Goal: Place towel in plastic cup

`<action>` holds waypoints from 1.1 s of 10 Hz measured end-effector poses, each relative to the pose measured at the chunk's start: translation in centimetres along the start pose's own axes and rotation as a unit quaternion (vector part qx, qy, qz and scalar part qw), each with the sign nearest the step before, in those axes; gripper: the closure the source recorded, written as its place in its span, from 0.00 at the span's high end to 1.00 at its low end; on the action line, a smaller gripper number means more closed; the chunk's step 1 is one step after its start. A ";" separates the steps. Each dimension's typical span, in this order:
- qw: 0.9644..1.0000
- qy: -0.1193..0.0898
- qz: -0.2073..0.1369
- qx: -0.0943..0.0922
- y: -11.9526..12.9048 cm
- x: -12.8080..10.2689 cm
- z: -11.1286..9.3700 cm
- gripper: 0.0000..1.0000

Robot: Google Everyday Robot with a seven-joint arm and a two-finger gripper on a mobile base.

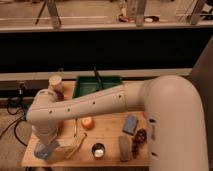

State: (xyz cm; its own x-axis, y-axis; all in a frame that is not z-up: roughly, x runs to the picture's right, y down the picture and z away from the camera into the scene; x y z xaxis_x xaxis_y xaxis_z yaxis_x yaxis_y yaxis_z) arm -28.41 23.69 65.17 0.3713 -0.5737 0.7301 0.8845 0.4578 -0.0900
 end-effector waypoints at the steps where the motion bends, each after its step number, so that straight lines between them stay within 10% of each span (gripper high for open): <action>1: 1.000 0.000 -0.002 -0.001 -0.1 -0.1 0.1 0.00; 11: 1.000 0.011 -0.009 -0.004 -1.3 0.0 1.0 0.00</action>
State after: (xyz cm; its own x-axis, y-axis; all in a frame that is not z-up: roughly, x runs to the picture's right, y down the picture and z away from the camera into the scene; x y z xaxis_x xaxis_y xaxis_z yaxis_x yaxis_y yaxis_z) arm -29.84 23.75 65.99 0.3608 -0.5966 0.7169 0.8933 0.4420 -0.0817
